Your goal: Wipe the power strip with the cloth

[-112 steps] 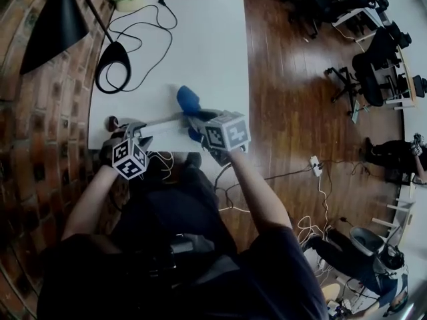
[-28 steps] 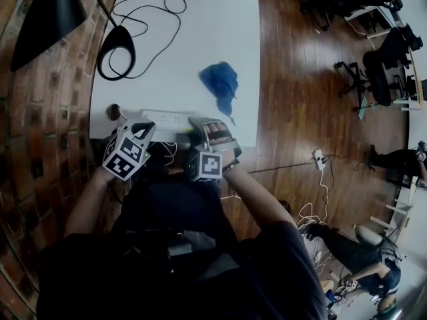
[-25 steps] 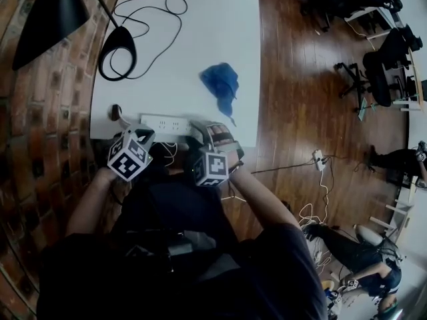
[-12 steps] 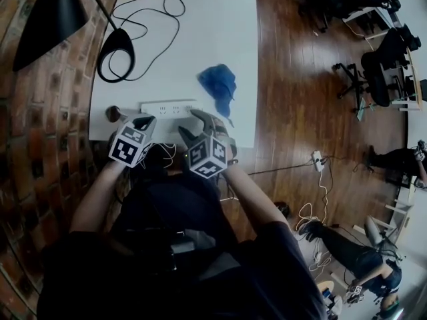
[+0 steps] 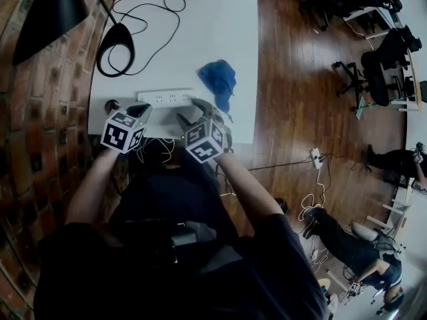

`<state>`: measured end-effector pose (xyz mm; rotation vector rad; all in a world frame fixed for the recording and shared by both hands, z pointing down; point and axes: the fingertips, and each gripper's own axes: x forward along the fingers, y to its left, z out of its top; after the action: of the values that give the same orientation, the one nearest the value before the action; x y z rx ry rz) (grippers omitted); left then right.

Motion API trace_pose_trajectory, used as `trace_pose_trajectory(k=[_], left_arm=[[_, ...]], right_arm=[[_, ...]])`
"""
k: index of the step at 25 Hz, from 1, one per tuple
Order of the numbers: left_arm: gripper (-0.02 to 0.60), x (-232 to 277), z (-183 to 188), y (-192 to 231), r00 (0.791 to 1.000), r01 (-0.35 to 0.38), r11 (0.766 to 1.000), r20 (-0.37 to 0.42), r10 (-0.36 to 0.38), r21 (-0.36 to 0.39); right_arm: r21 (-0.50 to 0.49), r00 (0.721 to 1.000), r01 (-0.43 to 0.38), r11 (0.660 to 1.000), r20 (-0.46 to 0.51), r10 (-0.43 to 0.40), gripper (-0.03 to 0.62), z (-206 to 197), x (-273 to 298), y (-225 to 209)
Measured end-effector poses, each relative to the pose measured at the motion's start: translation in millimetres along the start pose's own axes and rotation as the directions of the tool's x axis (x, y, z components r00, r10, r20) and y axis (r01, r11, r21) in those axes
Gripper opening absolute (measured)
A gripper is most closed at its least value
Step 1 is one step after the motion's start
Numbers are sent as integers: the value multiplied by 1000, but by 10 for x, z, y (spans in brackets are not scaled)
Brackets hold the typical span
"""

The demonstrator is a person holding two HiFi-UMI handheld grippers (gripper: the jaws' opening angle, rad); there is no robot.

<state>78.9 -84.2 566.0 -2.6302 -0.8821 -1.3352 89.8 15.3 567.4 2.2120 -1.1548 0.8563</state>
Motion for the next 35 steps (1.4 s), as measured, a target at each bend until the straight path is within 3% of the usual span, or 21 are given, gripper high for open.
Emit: trace_pose_trajectory(k=[9,12,15,17,21,22,26,27,30,32,34,35], left_arm=[[9,-148,163,-177,993,103,993,67,-99,-64],[9,-159,235,-209,989,130,988,85,-123,-79],[9,-144,215,-210,988,136,988,77,-131,-70],[9,-131,186,-208,989,136,988,72,-131,-69],[9,-102,165,-201,989,134,989,67,-130,-66],[9,-96,163,-209,990,134,990,61,-130,-54],[9,-98,162,-177,992,111,994,61,-110,-22],[9,-120,197,-126,993,95,995,77,-93,-14],[9,-230,392,142,989,-5,996,147,-8,89],[13,-251,508,286,988,-55,973,155,19,226],[53,-201,520,272,997,5,930,67,-32,367],[130,-163,476,228,997,77,905,-6,-82,417]], right_arm=[[-86,999,51,995,-13,-52,255,3,60,-24],[-93,995,102,991,14,-101,255,46,-11,-68],[-75,987,160,984,45,-157,256,80,-100,-125],[-59,987,155,986,43,-153,256,51,-121,-89],[-214,983,181,960,17,-182,249,-43,-55,1],[-246,980,198,949,17,-200,202,-48,-42,-12],[-261,976,217,941,22,-219,207,-27,-4,-69],[-271,976,212,939,19,-215,245,-28,8,-75],[-363,977,202,910,5,-215,250,-48,39,-69],[-412,974,210,887,5,-229,249,-60,46,-67],[-425,971,220,878,11,-238,244,-62,35,-63],[-426,971,222,877,15,-238,241,-59,26,-58]])
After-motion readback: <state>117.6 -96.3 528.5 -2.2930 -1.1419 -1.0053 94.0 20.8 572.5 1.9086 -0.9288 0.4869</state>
